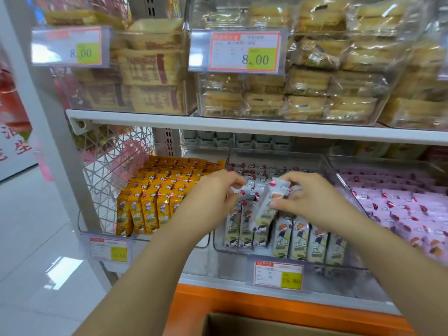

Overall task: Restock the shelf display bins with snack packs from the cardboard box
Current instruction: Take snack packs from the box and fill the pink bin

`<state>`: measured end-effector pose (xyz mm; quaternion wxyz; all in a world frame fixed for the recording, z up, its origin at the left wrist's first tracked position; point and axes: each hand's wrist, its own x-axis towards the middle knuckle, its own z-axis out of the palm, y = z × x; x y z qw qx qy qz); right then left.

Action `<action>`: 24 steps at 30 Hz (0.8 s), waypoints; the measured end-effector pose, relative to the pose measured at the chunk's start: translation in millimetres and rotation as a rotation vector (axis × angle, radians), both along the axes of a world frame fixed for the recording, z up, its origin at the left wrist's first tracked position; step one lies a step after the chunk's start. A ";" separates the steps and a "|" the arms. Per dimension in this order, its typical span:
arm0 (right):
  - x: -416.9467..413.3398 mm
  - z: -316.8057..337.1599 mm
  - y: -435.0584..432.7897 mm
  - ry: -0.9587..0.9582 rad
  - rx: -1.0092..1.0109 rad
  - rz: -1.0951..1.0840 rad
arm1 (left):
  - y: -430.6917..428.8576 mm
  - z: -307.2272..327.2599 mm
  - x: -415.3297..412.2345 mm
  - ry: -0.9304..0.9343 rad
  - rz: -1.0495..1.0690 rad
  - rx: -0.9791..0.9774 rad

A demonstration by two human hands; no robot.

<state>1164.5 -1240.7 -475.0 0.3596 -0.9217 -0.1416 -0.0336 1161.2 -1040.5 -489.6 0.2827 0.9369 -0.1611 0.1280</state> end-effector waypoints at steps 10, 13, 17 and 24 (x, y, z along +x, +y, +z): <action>0.2 2.2 -37.3 -0.134 0.310 -0.126 | -51.7 6.2 40.8 0.203 -0.114 0.495; 0.6 -2.6 -40.4 -0.141 0.336 -0.128 | -58.7 0.9 47.3 0.221 -0.111 0.611; 2.6 -7.7 -42.2 -0.099 0.354 -0.127 | -59.2 -8.4 50.7 0.248 -0.114 0.620; 2.8 -12.3 -41.2 -0.083 0.399 -0.136 | -59.3 -10.0 52.0 0.156 -0.116 0.746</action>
